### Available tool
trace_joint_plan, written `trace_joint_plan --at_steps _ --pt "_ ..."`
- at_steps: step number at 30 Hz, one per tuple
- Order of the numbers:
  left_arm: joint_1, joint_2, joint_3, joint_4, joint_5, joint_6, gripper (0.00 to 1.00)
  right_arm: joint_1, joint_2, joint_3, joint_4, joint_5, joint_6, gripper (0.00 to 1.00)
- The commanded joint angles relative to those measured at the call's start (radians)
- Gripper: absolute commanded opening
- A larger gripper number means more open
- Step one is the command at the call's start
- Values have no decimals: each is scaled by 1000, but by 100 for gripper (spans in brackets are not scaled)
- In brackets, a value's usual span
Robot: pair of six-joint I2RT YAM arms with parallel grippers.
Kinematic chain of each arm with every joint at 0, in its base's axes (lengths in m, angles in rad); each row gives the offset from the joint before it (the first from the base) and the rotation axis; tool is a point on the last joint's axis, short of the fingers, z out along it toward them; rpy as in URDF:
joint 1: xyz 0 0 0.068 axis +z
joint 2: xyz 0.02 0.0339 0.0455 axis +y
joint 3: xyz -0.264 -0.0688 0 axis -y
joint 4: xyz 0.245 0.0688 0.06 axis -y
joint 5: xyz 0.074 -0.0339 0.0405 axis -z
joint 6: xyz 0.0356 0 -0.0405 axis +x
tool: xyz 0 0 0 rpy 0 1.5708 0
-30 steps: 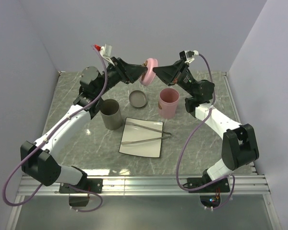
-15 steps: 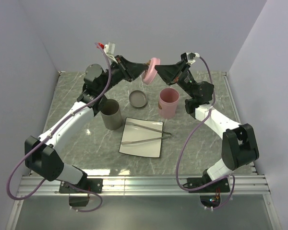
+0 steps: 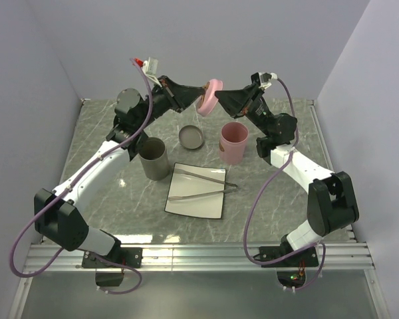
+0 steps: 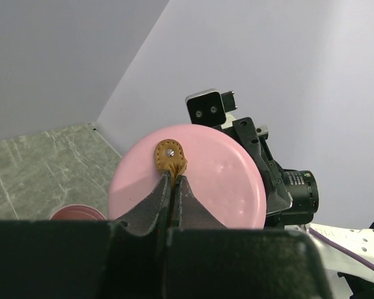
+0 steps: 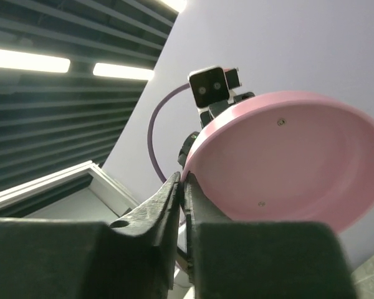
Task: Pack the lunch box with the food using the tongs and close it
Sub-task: Pick up the box lid from the center of the board, then close the box lid on the packing box.
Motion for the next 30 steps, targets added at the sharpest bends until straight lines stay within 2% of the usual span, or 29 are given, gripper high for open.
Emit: trace_joint_plan --at_steps 1,3,4,6,7,15,18,19,21,22,23,24,25,28,30 --pt "1 -16 11 56 45 4 1 7 -21 -5 -3 -38 -10 15" --pt "8 -22 6 50 36 6 1 4 -19 1 -32 -49 -22 27" --pt "14 -22 8 41 32 9 1 4 -18 3 -47 -57 -27 40" --pt "18 -22 11 33 19 12 1 3 -18 6 -72 -66 -42 51" --pt "21 -20 16 29 13 12 1 3 -16 7 -93 -69 -47 60" --pt "21 21 83 -62 -34 160 1 -38 -25 -2 -178 -116 -117 75" --pt "21 44 115 -125 -59 252 1 -107 -57 6 -305 -184 -208 89" --pt "20 52 140 -151 -60 278 1 -127 -70 12 -421 -207 -250 90" --pt "12 76 164 -242 -83 386 1 -195 -110 49 -551 -280 -427 91" --pt "-5 87 192 -273 -103 430 1 -215 -122 96 -736 -299 -599 92" --pt "-9 105 204 -306 -138 505 1 -261 -149 124 -849 -308 -704 92" --pt "-17 113 223 -342 -154 531 1 -278 -166 151 -1067 -298 -810 93" --pt "-20 122 233 -361 -159 554 1 -298 -182 203 -1163 -286 -1005 93" --pt "-54 174 296 -424 -197 657 1 -350 -248 265 -1415 -256 -1268 96" --pt "-90 225 344 -484 -254 728 1 -382 -283 296 -1532 -239 -1364 99"
